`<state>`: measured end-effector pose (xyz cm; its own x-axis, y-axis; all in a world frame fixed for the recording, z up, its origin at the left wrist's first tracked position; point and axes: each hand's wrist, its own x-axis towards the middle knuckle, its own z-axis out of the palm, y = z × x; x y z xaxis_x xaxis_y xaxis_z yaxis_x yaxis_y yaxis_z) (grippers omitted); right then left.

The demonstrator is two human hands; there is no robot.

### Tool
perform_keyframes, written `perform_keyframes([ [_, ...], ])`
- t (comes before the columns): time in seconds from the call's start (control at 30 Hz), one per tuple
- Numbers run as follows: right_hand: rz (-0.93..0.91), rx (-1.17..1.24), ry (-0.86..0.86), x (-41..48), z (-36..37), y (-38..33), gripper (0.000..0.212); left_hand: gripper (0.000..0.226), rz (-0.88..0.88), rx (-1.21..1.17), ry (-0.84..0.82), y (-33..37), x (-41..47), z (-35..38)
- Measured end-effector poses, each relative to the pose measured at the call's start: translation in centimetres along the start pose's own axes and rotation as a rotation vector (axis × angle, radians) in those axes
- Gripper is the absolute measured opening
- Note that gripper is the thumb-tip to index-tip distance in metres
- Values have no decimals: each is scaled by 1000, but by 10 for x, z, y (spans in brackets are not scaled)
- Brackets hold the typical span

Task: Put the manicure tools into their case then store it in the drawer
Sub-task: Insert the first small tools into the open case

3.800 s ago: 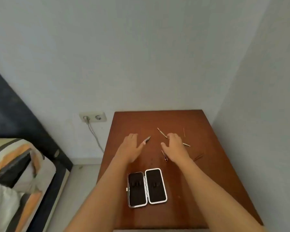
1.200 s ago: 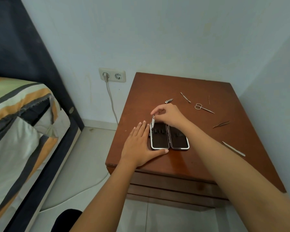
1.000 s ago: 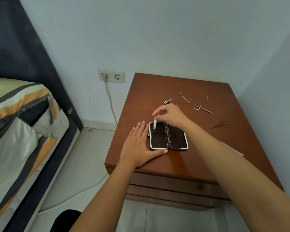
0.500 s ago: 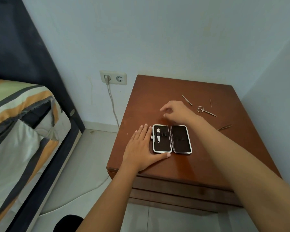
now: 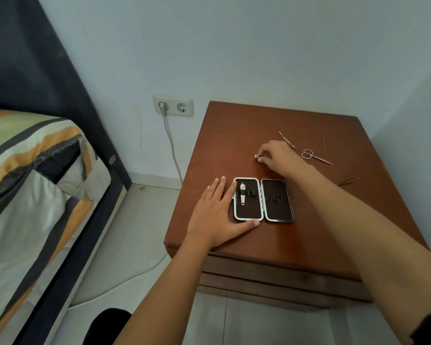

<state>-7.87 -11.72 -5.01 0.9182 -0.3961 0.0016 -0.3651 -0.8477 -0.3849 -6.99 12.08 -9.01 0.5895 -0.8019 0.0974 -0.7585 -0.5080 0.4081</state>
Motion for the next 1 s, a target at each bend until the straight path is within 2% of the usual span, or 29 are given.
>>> perform_keyframes([
  [0.13, 34, 375, 160, -26, 1, -21, 11, 104, -13, -12, -7, 1, -1, -1],
  [0.2, 23, 517, 152, -40, 4, -30, 15, 105, -17, -14, -2, 2, -1, -1],
  [0.3, 4, 580, 111, -52, 11, -34, 19, 105, -20, -17, -5, 3, -2, -1],
  [0.53, 101, 696, 74, -54, 16, -32, 14, 104, -30, -17, -4, 3, 0, -1],
  [0.6, 96, 676, 44, -54, 14, -30, 16, 104, -28, -22, 4, 3, 0, 0],
  [0.83, 19, 388, -102, -55, 3, -30, 21, 104, -33, -15, 4, 3, 0, 0],
  [1.0, -24, 265, -79, -59, 3, -31, 18, 105, -29, -17, 6, 2, -1, 1],
])
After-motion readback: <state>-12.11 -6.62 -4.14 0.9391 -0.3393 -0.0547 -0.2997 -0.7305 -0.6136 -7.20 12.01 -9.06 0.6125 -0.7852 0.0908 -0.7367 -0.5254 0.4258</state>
